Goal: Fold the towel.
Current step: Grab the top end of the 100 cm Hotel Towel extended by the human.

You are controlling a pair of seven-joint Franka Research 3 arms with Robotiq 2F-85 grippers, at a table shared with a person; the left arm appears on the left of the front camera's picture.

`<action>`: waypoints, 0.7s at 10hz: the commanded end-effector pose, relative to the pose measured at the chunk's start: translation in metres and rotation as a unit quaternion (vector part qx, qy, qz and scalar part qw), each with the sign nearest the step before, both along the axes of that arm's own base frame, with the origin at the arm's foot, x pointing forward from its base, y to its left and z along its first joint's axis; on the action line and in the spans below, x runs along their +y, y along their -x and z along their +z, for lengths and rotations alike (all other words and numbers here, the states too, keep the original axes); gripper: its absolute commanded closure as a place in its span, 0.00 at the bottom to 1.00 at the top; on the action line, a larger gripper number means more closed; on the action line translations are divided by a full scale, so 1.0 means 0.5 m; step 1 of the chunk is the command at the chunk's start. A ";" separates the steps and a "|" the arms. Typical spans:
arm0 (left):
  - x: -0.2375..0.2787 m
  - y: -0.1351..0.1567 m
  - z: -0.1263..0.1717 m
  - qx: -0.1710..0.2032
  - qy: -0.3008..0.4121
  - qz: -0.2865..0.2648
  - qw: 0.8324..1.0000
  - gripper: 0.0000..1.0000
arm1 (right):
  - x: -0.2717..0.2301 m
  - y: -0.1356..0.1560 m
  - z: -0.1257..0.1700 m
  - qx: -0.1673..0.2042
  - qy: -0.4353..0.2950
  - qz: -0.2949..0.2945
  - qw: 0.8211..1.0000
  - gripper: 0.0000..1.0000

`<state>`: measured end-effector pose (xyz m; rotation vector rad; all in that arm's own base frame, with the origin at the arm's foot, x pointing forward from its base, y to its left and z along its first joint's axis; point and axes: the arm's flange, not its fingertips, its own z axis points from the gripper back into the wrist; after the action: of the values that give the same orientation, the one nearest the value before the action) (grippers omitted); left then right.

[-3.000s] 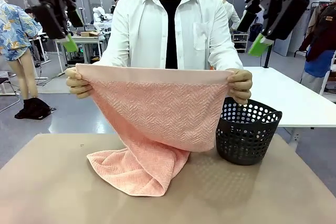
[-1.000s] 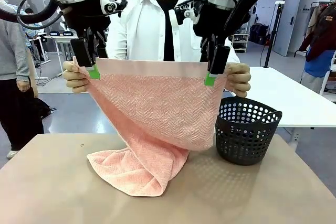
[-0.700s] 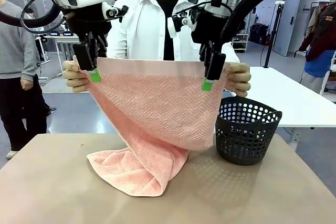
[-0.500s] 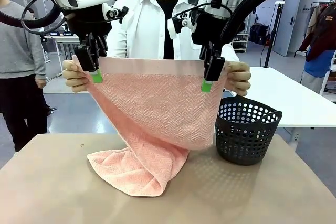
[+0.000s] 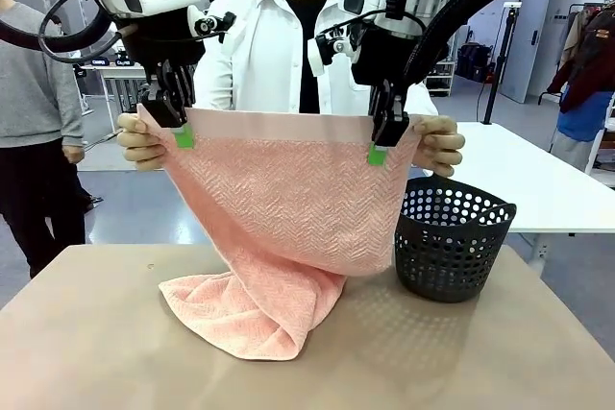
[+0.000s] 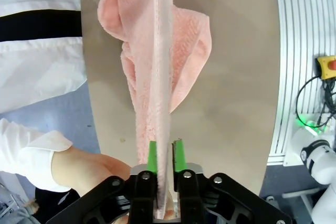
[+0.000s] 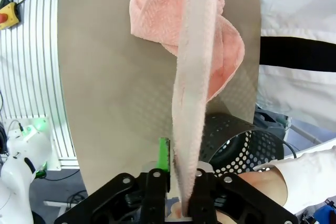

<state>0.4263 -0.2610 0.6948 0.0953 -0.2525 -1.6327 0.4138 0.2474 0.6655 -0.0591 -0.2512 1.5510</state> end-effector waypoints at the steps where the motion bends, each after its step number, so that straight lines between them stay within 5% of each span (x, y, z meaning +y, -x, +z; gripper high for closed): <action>1: 0.003 0.004 0.005 0.006 0.003 -0.013 1.000 1.00 | 0.000 0.008 -0.010 -0.007 0.008 -0.017 1.000 1.00; 7: -0.002 0.001 0.000 0.000 -0.001 -0.003 1.000 1.00 | 0.000 0.000 -0.001 0.000 0.000 -0.004 1.000 1.00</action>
<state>0.4266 -0.2613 0.6926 0.0927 -0.2528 -1.6463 0.4135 0.2479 0.6656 -0.0581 -0.2512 1.5425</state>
